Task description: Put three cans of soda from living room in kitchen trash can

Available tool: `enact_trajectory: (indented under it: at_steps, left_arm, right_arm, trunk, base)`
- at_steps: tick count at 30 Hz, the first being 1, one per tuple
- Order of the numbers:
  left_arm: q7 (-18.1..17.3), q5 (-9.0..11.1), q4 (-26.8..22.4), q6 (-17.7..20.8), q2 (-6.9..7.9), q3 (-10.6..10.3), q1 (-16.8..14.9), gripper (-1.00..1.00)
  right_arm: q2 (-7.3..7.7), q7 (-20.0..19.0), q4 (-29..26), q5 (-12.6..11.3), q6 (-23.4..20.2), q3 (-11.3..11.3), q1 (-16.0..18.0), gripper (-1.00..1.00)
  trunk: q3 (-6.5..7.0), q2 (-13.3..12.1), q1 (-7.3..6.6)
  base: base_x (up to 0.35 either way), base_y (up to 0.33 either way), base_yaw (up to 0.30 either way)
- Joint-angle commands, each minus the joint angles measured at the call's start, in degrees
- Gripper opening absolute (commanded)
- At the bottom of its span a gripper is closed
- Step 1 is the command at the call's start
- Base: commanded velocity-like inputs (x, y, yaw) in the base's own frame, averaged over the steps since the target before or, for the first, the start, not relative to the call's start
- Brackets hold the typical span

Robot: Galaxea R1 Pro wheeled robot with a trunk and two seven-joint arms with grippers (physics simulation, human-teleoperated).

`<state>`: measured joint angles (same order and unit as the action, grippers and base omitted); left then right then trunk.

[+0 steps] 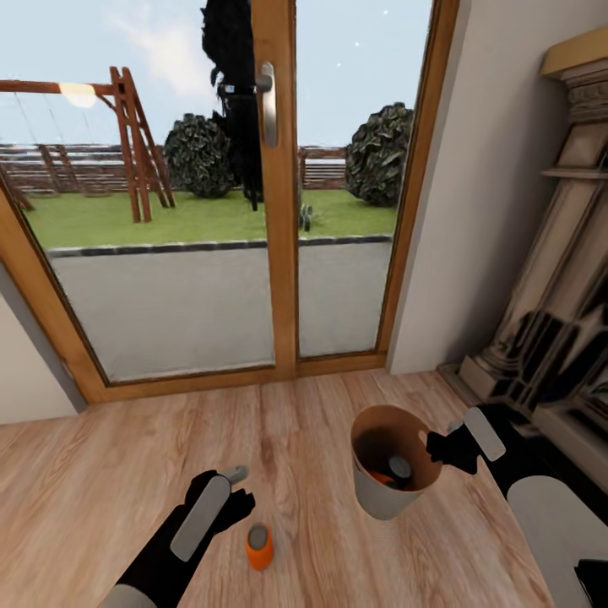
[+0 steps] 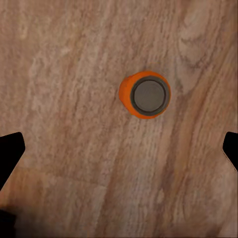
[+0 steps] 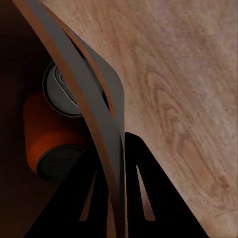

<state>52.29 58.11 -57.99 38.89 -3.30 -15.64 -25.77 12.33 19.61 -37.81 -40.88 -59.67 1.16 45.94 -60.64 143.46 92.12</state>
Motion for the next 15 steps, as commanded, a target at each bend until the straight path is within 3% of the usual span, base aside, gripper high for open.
enact_trajectory:
  at_steps: [1,5,7,11,15]
  left_arm:
    - [-0.3,0.0,0.5,0.0,-0.11,0.0,0.0,1.00]
    - [-4.1,-0.9,4.4,0.0,-0.44,0.0,-0.5,1.00]
    - [-5.6,-2.6,7.0,0.0,-1.12,0.0,-1.0,1.00]
    - [-7.3,-4.4,10.6,-1.0,-1.99,0.1,-2.2,1.00]
    - [-8.1,-4.7,11.1,-1.1,-2.31,-0.1,-2.4,1.00]
  right_arm:
    - [-0.01,-0.4,0.0,-1.9,0.3,0.1,0.0,-1.00]
    - [-0.11,-0.4,-0.3,-2.0,0.3,-0.1,-0.1,-1.00]
    - [0.03,-0.4,-0.4,-2.1,0.3,0.0,-0.1,-1.00]
    - [0.13,-0.4,-0.4,-2.2,0.3,0.0,-0.1,-1.00]
    - [0.15,-0.4,-0.4,-2.2,0.3,0.0,-0.1,-1.00]
  trunk:
    - [0.01,0.0,-0.01]
    - [0.01,0.0,-0.01]
    - [0.01,0.0,-0.01]
    - [0.01,0.0,-0.01]
    - [0.01,0.0,-0.01]
  base:
    - [0.347,-0.013,0.000]
    - [0.347,-0.060,0.000]
    - [0.347,-0.077,0.000]
    - [0.347,-0.081,0.000]
    - [0.196,-0.051,0.000]
